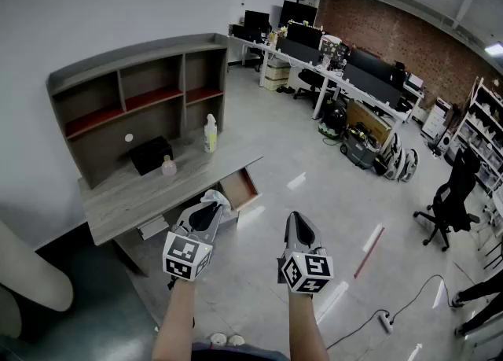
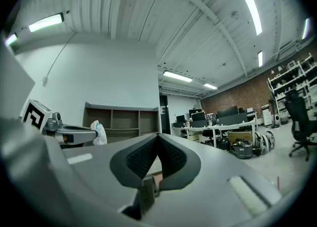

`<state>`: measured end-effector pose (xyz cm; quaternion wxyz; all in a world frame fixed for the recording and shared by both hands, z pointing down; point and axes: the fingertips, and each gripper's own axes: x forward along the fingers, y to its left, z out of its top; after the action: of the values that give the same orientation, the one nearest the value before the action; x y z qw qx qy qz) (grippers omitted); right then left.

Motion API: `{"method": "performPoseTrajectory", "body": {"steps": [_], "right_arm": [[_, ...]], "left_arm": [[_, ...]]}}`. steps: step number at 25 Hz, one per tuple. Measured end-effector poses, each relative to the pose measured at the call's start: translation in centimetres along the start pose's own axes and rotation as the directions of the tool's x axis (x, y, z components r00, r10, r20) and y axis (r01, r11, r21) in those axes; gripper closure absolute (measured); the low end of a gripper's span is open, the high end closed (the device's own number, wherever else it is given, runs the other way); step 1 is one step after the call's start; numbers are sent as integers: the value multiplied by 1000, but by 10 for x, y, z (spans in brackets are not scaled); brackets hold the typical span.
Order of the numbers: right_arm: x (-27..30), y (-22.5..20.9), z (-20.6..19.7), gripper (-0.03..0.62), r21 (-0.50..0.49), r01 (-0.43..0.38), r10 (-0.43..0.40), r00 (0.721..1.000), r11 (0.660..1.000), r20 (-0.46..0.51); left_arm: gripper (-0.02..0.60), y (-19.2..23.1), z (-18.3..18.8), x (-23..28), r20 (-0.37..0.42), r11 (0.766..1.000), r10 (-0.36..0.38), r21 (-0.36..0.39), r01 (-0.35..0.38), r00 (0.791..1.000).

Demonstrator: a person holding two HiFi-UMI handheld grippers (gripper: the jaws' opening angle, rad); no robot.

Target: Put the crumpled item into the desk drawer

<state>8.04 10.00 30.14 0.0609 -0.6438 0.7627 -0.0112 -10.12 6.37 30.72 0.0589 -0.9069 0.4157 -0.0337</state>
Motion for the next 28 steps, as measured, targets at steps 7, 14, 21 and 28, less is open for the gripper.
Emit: {"method": "performPoseTrajectory", "body": {"steps": [7,14,21,28], "right_arm": [[4,-2,-5,585,0,0,0,1000,1000,-6],[6,-2,-6,586,1,-3,3,1000,1000,-10],[15,0,-8,585,14,-7,7,1000,1000,-6],[27,0,-12,585,3,23,-23,1000,1000,-17]], "left_arm": [[549,2,-4,4,-3,1000,-1,-3,1,1000],[549,2,-7,6,-13,1000,-3,-4,3,1000],[549,12,-12,8,-19,1000,2,-10,-2,1000],[549,24,-18,16,-18,1000,-16,-19,15,1000]]}}
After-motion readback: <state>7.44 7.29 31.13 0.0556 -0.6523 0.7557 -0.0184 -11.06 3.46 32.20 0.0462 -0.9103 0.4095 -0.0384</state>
